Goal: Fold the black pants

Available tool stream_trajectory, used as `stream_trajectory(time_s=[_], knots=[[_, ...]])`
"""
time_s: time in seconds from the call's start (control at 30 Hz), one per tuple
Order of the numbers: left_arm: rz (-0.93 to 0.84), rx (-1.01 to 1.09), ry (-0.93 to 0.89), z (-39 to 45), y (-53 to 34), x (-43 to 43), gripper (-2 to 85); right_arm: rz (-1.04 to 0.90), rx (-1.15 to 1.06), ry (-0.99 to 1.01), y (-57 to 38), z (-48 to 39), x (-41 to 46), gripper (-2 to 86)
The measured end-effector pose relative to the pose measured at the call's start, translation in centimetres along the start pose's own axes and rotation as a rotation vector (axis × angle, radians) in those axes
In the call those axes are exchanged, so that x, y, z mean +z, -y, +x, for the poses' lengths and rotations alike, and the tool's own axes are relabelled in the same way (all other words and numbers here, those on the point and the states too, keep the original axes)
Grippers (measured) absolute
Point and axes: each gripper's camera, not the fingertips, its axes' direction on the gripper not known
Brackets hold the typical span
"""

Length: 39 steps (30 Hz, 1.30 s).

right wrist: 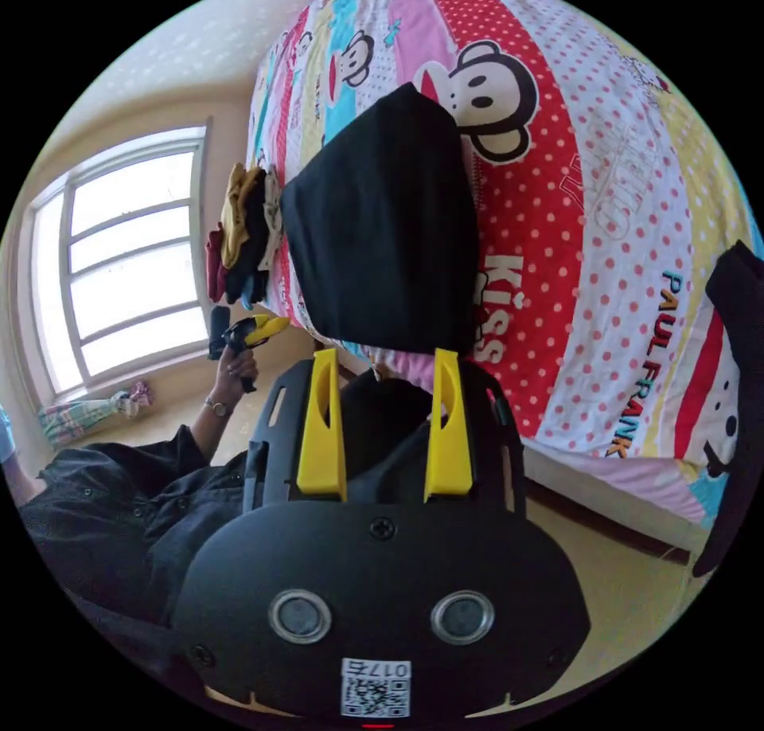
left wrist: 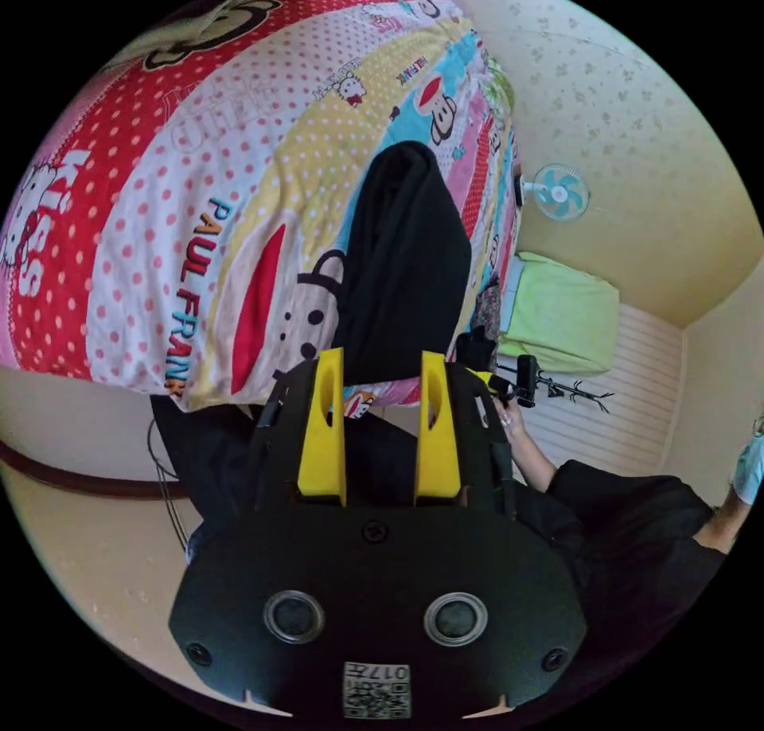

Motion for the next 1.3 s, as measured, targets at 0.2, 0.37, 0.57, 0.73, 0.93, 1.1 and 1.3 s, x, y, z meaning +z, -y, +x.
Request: stream_trajectory(time_s=[0.2,0.37,0.57,0.73,0.93,1.1,1.3], knots=[[0.015,0.114,0.001,1.9,12.0,2.2,19.4,0.021,0.029,0.103,11.5,2.9,3.7,19.0],[-0.157,0.063,0.064,4.8,18.7,9.7,19.7,0.097,0.051,0.081,13.2,0.1,6.0,18.1],[-0.228,0.057,0.156,10.9,17.4,9.4,9.5,0.056,0.091,0.356,11.1,-0.4,5.5,10.9],[-0.356,0.130,0.134,19.3,12.2,11.3,8.7,-0.007,-0.064,0.375,6.6,-1.8,-2.5,9.3],[-0.446,0.323,0.020,36.1,10.7,20.9,8.8,0.257,-0.101,0.293,-2.8,-0.2,-21.1,9.4],[-0.627,0.567,-0.003,50.9,14.3,35.0,9.8,0.561,0.047,0.022,-9.0,6.2,-35.4,10.4],[-0.587,0.643,0.307,54.6,19.3,43.7,4.8,0.816,0.717,-0.190,-18.6,21.9,-34.9,6.4]])
